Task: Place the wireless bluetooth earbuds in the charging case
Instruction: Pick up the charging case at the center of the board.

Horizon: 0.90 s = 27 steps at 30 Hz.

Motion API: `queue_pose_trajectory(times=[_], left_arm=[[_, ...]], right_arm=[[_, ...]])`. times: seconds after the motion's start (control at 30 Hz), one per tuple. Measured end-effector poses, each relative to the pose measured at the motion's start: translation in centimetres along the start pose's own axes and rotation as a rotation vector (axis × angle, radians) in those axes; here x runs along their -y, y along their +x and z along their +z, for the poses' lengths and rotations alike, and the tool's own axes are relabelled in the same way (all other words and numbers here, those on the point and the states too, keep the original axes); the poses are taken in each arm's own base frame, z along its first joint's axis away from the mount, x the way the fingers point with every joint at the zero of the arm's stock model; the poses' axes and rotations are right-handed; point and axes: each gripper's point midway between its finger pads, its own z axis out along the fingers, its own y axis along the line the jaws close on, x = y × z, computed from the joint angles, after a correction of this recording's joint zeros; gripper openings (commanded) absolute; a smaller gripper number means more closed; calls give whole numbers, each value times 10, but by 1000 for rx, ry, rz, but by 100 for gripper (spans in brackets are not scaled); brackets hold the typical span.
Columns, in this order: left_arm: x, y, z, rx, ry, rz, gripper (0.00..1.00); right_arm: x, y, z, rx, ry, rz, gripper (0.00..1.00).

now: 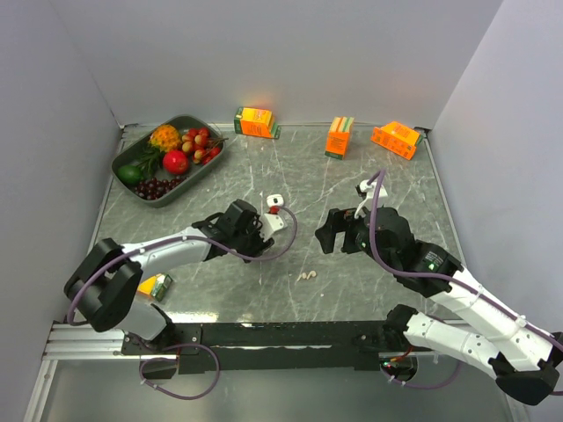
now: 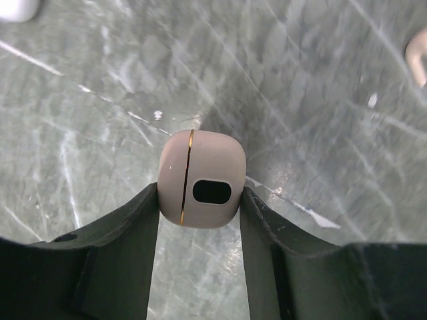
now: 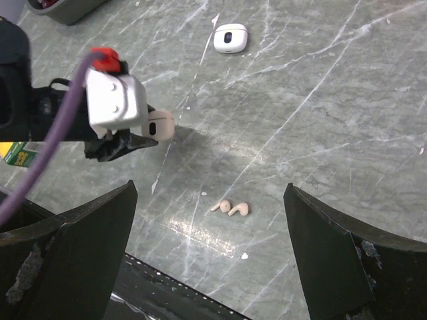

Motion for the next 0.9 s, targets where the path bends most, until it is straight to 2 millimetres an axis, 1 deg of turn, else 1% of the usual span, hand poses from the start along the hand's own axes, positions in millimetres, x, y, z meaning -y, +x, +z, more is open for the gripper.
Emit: queue_pose_trajectory(times=[0.1,0.13,0.17,0.23,0.27,0.33,0.4,0.47,0.57,0.6,0.63,0.8,0.83,0.9], left_arm=[[0,7,6,-25,26,58,1],[-1,8,8,-30,31,70,3],[-2,8,10,-33,34,79,11],[-6,5,11,-31,32,91,21],[-9,2,11,-25,28,91,30],[-13,-7,9,-7,17,94,37],[-18,-14,8,11,1,95,50],[-20,-15,7,12,-9,95,66],[-22,-16,5,15,-23,95,70],[-23,-17,4,17,-27,95,91],[-23,-19,2,23,-31,95,96],[-26,-22,-3,36,-52,95,99],[-27,-22,-5,38,-58,95,96],[-31,-24,-8,42,-82,92,96]], right_arm=[[0,0,-1,2,-1,1,99],[0,0,-1,2,-2,2,99],[0,0,-1,2,-2,4,99],[0,0,-1,1,-2,5,99],[0,0,-1,1,-2,5,99],[0,0,-1,0,-1,4,99],[1,1,-1,-2,0,3,99],[1,1,-1,-2,0,3,99],[0,1,-2,-2,0,4,99],[0,1,-2,-2,0,4,99],[0,1,-2,-2,0,4,99],[0,1,-2,-2,-1,10,99],[0,1,-2,-2,-2,11,99],[0,1,-2,-2,-2,11,99]])
